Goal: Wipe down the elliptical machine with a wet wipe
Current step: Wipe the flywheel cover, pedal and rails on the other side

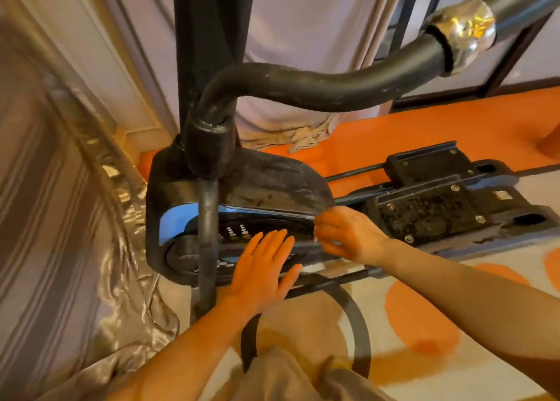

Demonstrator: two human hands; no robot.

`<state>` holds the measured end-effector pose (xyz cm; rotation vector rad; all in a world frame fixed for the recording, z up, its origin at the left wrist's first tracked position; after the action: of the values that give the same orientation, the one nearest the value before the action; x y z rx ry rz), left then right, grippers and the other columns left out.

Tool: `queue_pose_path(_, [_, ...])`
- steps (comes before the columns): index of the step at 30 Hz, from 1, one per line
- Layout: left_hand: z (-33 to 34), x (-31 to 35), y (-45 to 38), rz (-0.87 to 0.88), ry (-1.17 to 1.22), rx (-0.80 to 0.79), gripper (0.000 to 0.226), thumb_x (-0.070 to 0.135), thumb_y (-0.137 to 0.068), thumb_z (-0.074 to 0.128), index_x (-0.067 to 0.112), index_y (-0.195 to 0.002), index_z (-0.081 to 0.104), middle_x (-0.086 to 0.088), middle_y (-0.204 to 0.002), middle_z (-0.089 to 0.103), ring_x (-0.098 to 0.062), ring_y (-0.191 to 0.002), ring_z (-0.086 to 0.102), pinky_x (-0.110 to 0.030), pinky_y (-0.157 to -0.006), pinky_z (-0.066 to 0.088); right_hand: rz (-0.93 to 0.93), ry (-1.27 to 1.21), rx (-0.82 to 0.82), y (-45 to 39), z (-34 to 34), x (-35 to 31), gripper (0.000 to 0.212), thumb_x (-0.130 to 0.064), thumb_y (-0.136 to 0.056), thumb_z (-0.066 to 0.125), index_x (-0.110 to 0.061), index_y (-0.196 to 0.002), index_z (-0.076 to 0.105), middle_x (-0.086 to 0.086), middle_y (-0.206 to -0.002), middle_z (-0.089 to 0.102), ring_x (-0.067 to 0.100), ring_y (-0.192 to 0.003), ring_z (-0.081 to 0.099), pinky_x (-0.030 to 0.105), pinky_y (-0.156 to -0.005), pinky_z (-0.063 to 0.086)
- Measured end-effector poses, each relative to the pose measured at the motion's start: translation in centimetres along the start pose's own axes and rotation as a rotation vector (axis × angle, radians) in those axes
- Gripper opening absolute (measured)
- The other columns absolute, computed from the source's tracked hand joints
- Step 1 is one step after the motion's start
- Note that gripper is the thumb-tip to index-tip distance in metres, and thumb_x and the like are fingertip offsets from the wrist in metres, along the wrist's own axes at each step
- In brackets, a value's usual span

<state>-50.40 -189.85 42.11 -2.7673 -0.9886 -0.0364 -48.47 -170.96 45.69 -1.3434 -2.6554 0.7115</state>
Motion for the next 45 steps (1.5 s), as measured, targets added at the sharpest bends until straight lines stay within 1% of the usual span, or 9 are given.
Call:
queue_pose_path(6, [1.2,-0.8,2.5,-0.191,0.012,-0.006,0.059,0.053,-0.1,0.035,0.013,-0.138,0.056,-0.01,-0.14,0.057,-0.027,-0.131,0.053,-0.047,-0.112,0.039,-0.118,0.0,-0.062,-2.2,2.9,-0.3,0.029,-0.029,-0.089,0.051,-0.012,-0.091,0.075,0.008,-0.099,0.071,0.026,-0.088,0.069,0.035,-0.075,0.057])
queue_pose_path(11, [2.5,-1.4,4.2,-0.294,-0.045,-0.021,0.063,0.054,-0.103,0.023,0.012,-0.134,0.06,-0.011,-0.137,0.06,-0.028,-0.128,0.056,-0.048,-0.107,0.045,-0.128,-0.089,-0.099,-2.8,5.7,0.1,0.028,-0.03,-0.093,0.051,-0.016,-0.1,0.074,0.005,-0.108,0.069,0.022,-0.097,0.066,0.033,-0.084,0.053])
queue_pose_path(16, [3.4,-0.7,6.0,-0.403,-0.02,0.17,0.054,0.047,-0.1,0.041,0.005,-0.126,0.066,-0.017,-0.129,0.063,-0.033,-0.12,0.059,-0.05,-0.104,0.047,-0.244,-0.157,-0.157,-2.8,7.9,0.7,0.027,-0.032,-0.093,0.051,-0.018,-0.102,0.072,0.003,-0.11,0.067,0.02,-0.101,0.064,0.031,-0.085,0.052])
queue_pose_path(20, [5.2,0.4,5.3,-0.559,-0.076,0.143,0.057,0.047,-0.099,0.036,0.005,-0.126,0.065,-0.015,-0.132,0.062,-0.031,-0.123,0.059,-0.049,-0.104,0.047,-0.37,-0.223,-0.158,-3.3,9.6,2.3,0.023,-0.027,-0.095,0.054,-0.015,-0.1,0.073,0.005,-0.109,0.068,0.023,-0.099,0.064,0.029,-0.087,0.047])
queue_pose_path(27, [11.6,0.1,5.1,-0.891,-0.078,0.085,0.062,0.048,-0.099,0.03,0.007,-0.136,0.058,-0.014,-0.144,0.053,-0.032,-0.135,0.048,-0.04,-0.119,0.015,-0.43,-0.313,-0.152,-4.3,14.6,3.5,0.029,-0.027,-0.094,0.052,-0.008,-0.103,0.073,0.012,-0.111,0.069,0.028,-0.103,0.065,0.039,-0.091,0.053])
queue_pose_path(31, [16.2,-1.9,5.7,-0.976,-0.139,0.136,0.063,0.048,-0.1,0.029,0.006,-0.14,0.054,-0.015,-0.148,0.047,-0.033,-0.138,0.044,-0.043,-0.121,0.021,-0.442,-0.299,-0.077,-5.9,18.7,2.8,0.032,-0.023,-0.091,0.047,-0.006,-0.098,0.074,0.013,-0.108,0.069,0.031,-0.1,0.066,0.036,-0.089,0.052])
queue_pose_path(34, [19.1,-4.5,6.1,-1.021,-0.176,0.213,0.062,0.047,-0.1,0.031,0.005,-0.139,0.054,-0.016,-0.149,0.046,-0.033,-0.14,0.042,-0.047,-0.118,0.026,-0.412,-0.306,-0.005,-6.3,23.5,3.1,0.018,-0.013,-0.09,0.06,-0.009,-0.103,0.072,0.009,-0.112,0.067,0.024,-0.107,0.061,0.034,-0.091,0.048])
queue_pose_path(38, [22.1,-8.2,6.1,-1.027,-0.234,0.323,0.063,0.047,-0.101,0.031,0.002,-0.141,0.051,-0.018,-0.151,0.043,-0.033,-0.141,0.039,-0.046,-0.118,0.024,-0.303,-0.422,0.188,-7.9,28.9,3.0,0.026,-0.018,-0.094,0.055,-0.004,-0.111,0.07,0.012,-0.115,0.068,0.023,-0.109,0.06,0.018,-0.096,0.038])
queue_pose_path(45, [25.2,-14.2,5.8,-1.168,-0.258,0.461,0.072,0.044,-0.101,0.03,-0.001,-0.155,0.016,-0.021,-0.162,0.017,-0.031,-0.15,0.018,-0.039,-0.118,0.025,-0.417,-0.447,0.297,-12.5,34.4,0.5,0.031,-0.018,-0.095,0.045,-0.001,-0.108,0.068,0.016,-0.12,0.065,0.021,-0.114,0.055,0.024,-0.086,0.046])
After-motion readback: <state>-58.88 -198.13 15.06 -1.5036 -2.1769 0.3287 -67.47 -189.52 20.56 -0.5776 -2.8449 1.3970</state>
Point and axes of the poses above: each hand's wrist, its own y-axis away from the middle knuckle, its own z-axis out of the palm, x = y × z, the point moved 5 cm from there along -y, towards the middle knuckle
